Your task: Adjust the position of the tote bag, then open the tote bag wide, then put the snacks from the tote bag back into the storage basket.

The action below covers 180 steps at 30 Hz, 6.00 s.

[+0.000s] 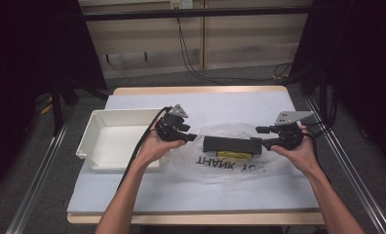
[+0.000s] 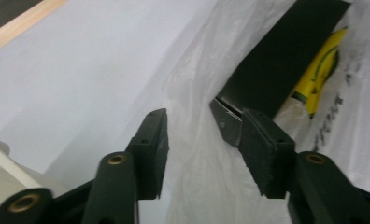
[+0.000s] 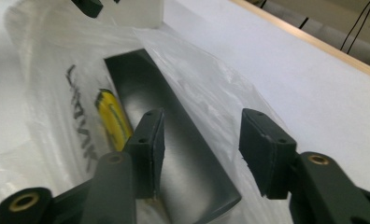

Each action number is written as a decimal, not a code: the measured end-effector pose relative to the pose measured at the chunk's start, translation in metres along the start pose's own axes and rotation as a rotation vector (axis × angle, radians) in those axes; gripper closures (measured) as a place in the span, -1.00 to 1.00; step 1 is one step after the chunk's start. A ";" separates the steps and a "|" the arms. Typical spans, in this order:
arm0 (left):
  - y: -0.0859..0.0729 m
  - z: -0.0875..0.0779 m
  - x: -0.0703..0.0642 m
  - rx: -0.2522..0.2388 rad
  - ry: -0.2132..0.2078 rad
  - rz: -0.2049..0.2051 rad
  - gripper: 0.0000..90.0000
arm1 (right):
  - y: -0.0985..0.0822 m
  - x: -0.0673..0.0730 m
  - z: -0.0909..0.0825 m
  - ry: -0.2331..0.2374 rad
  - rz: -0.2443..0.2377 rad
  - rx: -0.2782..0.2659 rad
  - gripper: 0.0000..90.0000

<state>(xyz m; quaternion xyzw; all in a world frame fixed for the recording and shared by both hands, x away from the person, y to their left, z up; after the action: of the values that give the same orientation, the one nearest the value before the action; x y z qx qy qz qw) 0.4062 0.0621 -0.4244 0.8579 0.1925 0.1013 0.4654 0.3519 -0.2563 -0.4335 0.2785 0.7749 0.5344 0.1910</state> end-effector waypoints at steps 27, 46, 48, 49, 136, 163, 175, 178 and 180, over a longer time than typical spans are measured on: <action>0.014 0.026 -0.037 0.196 -0.182 0.207 0.62 | -0.030 0.079 -0.076 -0.044 0.052 -0.160 -0.56; 0.014 0.056 -0.026 0.354 -0.161 0.218 0.04 | -0.055 0.117 -0.083 0.004 0.052 -0.137 -0.59; 0.015 0.057 -0.024 0.338 -0.157 0.216 0.01 | -0.057 0.119 -0.084 -0.002 0.044 -0.136 -0.60; 0.015 0.058 -0.022 0.331 -0.159 0.214 0.00 | -0.058 0.119 -0.083 0.003 0.040 -0.135 -0.60; 0.020 0.075 -0.040 0.365 -0.274 0.268 -0.05 | -0.044 0.076 -0.066 -0.053 -0.086 -0.212 -0.98; 0.024 0.054 -0.040 0.313 -0.295 0.203 -0.05 | -0.046 0.084 -0.057 0.061 -0.055 -0.235 -1.00; 0.015 0.061 -0.040 0.346 -0.321 0.183 -0.15 | -0.047 0.085 -0.056 0.062 -0.056 -0.230 -1.00; 0.018 0.062 -0.040 0.334 -0.310 0.180 -0.22 | -0.047 0.085 -0.056 0.059 -0.059 -0.230 -1.00; 0.022 0.061 -0.040 0.315 -0.318 0.184 -0.11 | -0.047 0.085 -0.056 0.060 -0.056 -0.231 -1.00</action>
<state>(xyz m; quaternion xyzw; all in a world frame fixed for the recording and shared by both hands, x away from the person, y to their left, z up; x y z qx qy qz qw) 0.3969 -0.0122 -0.4392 0.9390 0.0513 -0.0245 0.3393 0.2421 -0.2554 -0.4570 0.2170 0.7208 0.6228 0.2134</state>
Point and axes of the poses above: each handheld gripper's, and its own axes: z roughly forward along the jaws, y roughly out of its top, x roughly to its left, the point moved 4 cm from there along z, roughly forward along the jaws, and after that the axes turned 12 degrees about -x, right-handed, at the moved point
